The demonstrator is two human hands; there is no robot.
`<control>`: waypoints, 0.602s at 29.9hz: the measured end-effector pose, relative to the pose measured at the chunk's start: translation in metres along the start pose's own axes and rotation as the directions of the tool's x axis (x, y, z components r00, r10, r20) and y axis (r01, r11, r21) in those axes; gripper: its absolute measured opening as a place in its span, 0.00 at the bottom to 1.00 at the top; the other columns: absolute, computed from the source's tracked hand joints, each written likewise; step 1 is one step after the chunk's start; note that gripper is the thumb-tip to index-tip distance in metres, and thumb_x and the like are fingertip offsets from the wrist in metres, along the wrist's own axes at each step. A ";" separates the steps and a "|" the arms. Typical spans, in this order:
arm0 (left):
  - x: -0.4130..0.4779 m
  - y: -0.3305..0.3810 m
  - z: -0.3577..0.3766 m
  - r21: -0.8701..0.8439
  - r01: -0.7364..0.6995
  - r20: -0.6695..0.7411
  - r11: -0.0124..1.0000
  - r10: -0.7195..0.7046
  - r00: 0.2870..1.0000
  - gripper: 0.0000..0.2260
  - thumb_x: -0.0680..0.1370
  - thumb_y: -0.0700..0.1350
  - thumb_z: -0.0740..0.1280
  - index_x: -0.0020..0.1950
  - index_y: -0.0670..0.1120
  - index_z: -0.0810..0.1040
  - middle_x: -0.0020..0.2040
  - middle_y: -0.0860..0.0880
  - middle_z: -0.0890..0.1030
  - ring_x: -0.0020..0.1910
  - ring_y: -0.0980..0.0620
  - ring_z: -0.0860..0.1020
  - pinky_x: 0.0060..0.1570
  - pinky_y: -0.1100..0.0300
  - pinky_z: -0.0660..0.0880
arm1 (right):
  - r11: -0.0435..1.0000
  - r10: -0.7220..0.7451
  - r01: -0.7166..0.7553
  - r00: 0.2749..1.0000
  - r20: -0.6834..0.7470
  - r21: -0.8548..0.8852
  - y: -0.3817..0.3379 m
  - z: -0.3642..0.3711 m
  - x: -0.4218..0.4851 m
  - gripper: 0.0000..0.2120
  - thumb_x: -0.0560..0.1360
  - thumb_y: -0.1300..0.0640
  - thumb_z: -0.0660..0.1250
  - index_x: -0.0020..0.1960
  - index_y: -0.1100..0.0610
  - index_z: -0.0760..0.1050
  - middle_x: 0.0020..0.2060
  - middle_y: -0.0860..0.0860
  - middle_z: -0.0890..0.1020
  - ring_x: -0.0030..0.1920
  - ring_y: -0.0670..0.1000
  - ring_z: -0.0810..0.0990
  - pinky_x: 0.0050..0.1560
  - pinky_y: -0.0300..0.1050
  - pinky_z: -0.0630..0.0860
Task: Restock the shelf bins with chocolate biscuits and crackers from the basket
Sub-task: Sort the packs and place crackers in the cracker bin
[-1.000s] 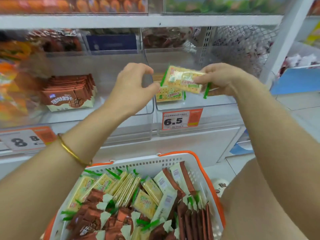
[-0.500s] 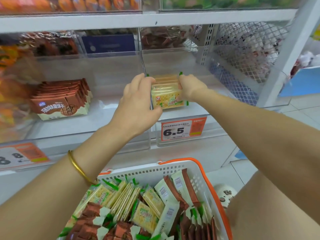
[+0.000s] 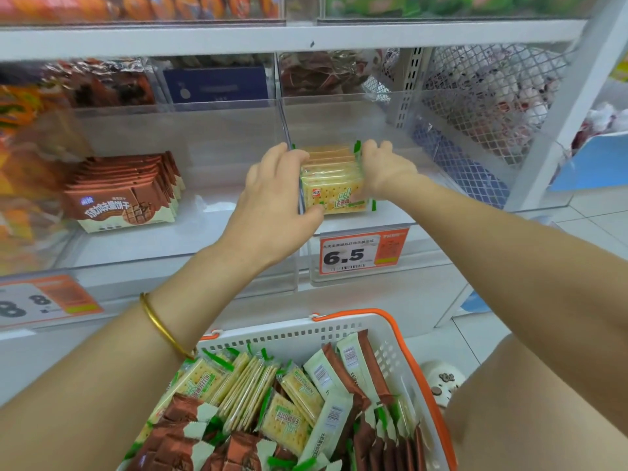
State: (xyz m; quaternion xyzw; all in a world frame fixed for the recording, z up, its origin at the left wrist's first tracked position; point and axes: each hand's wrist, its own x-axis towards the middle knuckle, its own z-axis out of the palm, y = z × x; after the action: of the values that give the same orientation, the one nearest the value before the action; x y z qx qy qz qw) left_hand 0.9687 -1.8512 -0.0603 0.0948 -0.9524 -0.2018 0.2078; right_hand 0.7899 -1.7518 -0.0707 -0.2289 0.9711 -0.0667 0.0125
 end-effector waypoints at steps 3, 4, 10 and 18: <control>-0.006 0.003 -0.001 -0.018 -0.004 -0.037 1.000 0.003 0.999 0.28 0.76 0.48 0.67 0.73 0.47 0.61 0.76 0.46 0.57 0.75 0.48 0.53 0.70 0.56 0.54 | 1.000 -0.019 0.018 0.999 -0.046 -0.019 -0.002 -0.011 -0.013 0.36 0.69 0.46 0.74 0.66 0.60 0.59 0.62 0.57 0.66 0.55 0.61 0.75 0.42 0.52 0.68; -0.012 0.004 -0.002 -0.034 -0.019 -0.084 0.999 0.016 0.996 0.26 0.76 0.48 0.66 0.73 0.47 0.63 0.75 0.47 0.59 0.74 0.49 0.55 0.69 0.58 0.54 | 1.000 -0.027 0.028 0.998 -0.061 0.004 -0.004 -0.018 -0.020 0.35 0.69 0.46 0.74 0.65 0.60 0.60 0.62 0.57 0.66 0.55 0.61 0.75 0.42 0.52 0.68; -0.100 0.003 0.005 -0.212 -0.229 -0.288 0.950 0.163 0.944 0.12 0.74 0.41 0.61 0.56 0.44 0.75 0.52 0.55 0.72 0.51 0.55 0.71 0.50 0.66 0.67 | 0.787 -0.192 0.282 0.957 -0.217 0.549 -0.009 -0.061 -0.152 0.17 0.69 0.54 0.75 0.42 0.54 0.66 0.40 0.53 0.76 0.38 0.56 0.79 0.36 0.53 0.78; -0.181 -0.082 0.076 0.022 0.129 0.373 0.991 -0.128 0.919 0.11 0.77 0.41 0.61 0.55 0.47 0.80 0.54 0.50 0.77 0.58 0.49 0.74 0.57 0.52 0.72 | 0.961 -0.273 0.170 0.690 0.670 0.216 -0.044 0.133 -0.174 0.12 0.77 0.58 0.66 0.56 0.64 0.76 0.51 0.61 0.82 0.43 0.55 0.82 0.45 0.49 0.79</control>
State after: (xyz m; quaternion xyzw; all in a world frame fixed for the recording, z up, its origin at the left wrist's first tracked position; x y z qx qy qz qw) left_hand 1.1056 -1.8512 -0.2232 0.1165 -0.9659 -0.2309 0.0094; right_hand 0.9725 -1.7293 -0.1973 -0.3513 0.8533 -0.0436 0.3828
